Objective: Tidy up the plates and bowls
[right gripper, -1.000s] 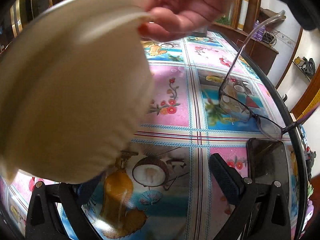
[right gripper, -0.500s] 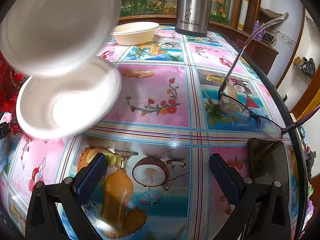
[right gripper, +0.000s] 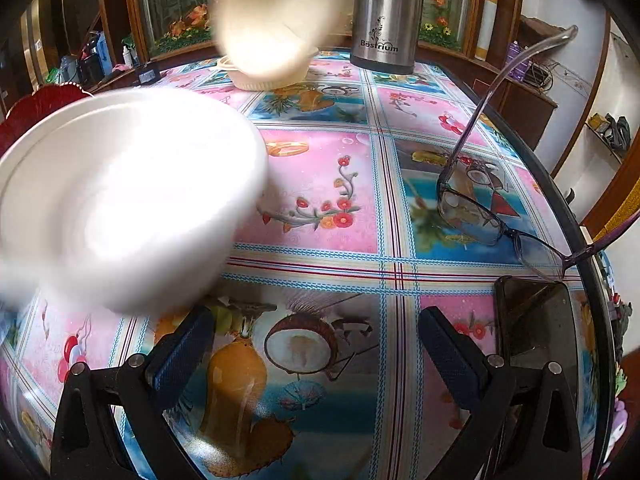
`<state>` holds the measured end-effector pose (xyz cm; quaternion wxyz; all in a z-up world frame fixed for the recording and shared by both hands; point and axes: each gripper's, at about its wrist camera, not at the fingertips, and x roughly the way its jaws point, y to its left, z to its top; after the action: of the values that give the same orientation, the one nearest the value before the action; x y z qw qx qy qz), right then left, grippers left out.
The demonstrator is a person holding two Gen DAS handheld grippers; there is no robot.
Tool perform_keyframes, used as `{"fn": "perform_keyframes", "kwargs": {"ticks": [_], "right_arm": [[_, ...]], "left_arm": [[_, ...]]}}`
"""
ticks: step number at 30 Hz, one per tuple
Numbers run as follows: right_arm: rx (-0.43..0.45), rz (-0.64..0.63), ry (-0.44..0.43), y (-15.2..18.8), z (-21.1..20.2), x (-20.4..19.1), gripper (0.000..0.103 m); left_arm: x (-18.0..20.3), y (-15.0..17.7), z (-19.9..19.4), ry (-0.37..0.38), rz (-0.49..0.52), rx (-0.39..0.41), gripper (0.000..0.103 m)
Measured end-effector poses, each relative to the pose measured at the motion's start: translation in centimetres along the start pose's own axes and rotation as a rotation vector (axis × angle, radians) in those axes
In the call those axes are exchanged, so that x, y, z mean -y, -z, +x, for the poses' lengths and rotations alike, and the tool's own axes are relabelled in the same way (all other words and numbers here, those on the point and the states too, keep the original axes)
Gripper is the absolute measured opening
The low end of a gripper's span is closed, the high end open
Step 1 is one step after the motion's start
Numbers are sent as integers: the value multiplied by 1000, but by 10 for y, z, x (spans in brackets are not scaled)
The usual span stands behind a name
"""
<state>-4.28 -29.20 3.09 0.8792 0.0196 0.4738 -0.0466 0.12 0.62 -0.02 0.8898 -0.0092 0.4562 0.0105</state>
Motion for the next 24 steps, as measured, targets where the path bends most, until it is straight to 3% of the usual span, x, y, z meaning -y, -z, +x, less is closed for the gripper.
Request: {"fn": "perform_keyframes", "kwargs": {"ticks": [24], "right_arm": [[2,-1,0,3,-2,0,102]], "left_arm": [[2,0,0,0,1,0,103]]}}
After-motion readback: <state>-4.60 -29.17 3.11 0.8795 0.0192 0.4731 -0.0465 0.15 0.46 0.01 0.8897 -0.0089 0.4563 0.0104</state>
